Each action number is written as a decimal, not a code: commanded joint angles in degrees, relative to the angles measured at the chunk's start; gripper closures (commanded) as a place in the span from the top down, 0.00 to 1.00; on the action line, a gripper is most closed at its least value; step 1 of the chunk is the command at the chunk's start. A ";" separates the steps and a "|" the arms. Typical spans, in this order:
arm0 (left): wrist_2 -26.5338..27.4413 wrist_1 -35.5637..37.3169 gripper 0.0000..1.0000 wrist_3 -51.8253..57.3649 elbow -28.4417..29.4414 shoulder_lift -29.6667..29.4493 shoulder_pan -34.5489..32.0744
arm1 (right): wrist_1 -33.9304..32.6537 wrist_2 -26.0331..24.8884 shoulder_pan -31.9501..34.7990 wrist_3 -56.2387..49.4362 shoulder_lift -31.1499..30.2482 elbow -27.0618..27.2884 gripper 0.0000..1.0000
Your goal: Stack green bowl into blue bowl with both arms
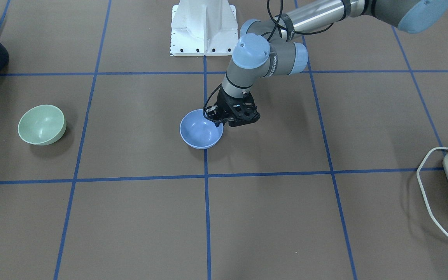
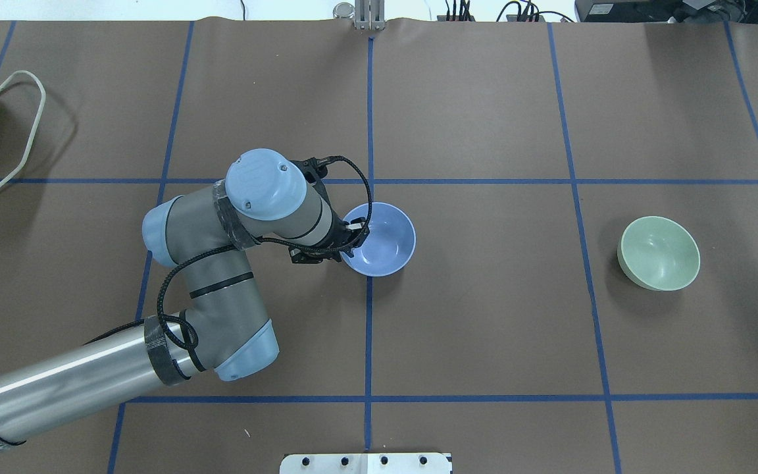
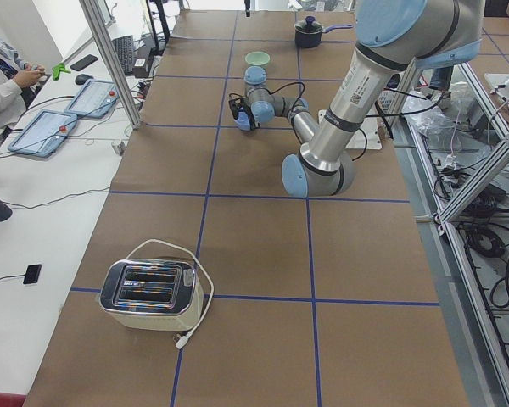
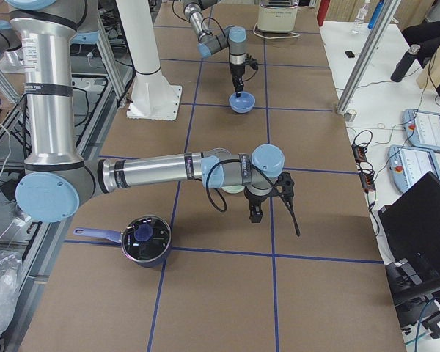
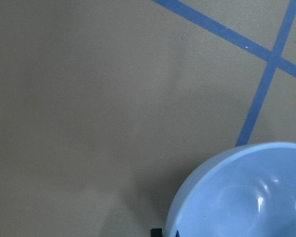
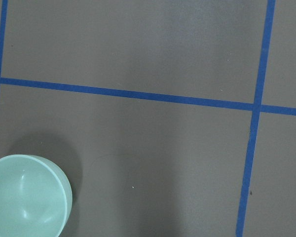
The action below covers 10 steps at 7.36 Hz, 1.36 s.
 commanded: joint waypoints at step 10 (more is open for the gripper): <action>-15.49 11.99 0.97 38.21 -14.14 14.61 -22.68 | 19.03 2.34 -12.73 9.88 -4.48 -0.89 0.88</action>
